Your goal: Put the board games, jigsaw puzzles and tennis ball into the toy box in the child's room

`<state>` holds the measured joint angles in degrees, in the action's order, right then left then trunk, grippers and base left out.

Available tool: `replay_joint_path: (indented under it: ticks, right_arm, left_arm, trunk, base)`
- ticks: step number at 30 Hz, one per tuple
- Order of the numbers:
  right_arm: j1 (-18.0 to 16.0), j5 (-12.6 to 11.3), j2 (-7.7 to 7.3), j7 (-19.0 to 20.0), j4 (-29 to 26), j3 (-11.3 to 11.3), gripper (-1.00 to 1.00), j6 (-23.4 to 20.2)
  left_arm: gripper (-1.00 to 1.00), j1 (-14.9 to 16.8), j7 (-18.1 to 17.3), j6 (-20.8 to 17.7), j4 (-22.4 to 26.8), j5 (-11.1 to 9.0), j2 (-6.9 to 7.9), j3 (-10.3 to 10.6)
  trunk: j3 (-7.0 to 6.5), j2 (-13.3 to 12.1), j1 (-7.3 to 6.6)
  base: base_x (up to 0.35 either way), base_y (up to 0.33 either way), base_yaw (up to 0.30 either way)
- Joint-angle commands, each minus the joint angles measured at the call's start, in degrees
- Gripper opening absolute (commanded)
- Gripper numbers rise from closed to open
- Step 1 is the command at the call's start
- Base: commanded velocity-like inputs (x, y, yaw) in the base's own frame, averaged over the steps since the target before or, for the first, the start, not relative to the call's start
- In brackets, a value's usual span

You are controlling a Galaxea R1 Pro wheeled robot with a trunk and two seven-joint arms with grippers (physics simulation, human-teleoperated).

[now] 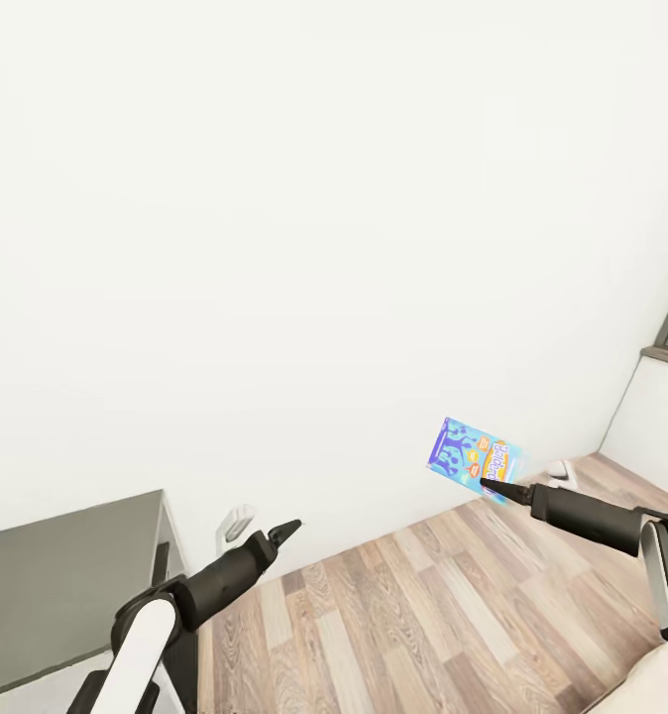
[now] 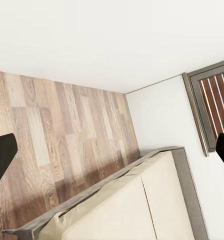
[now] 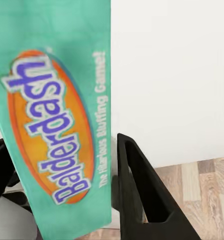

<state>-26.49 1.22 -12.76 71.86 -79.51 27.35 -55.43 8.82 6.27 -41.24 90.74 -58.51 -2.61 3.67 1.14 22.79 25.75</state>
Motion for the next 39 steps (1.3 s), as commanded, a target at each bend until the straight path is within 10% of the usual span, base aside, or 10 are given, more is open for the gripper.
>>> replay_joint_path:
  ticks: [1, 39]
  right_arm:
    - [-0.05, -0.02, 0.0, 0.29, -0.04, 0.07, -1.0, -0.56]
    - [-0.05, 0.41, 0.08, 0.17, -0.54, -0.01, -1.0, -0.76]
  left_arm:
    - [1.0, 0.06, 0.58, -0.21, 0.05, -0.61, -0.02, 0.01]
    - [1.0, 0.08, -0.39, -0.33, 0.05, -0.77, -0.1, 0.02]
  trunk:
    - [0.09, 0.13, 0.04]
    - [-0.01, 0.13, 0.04]
  base:
    - [0.0, 0.0, 0.275]
    - [0.0, 0.0, 0.226]
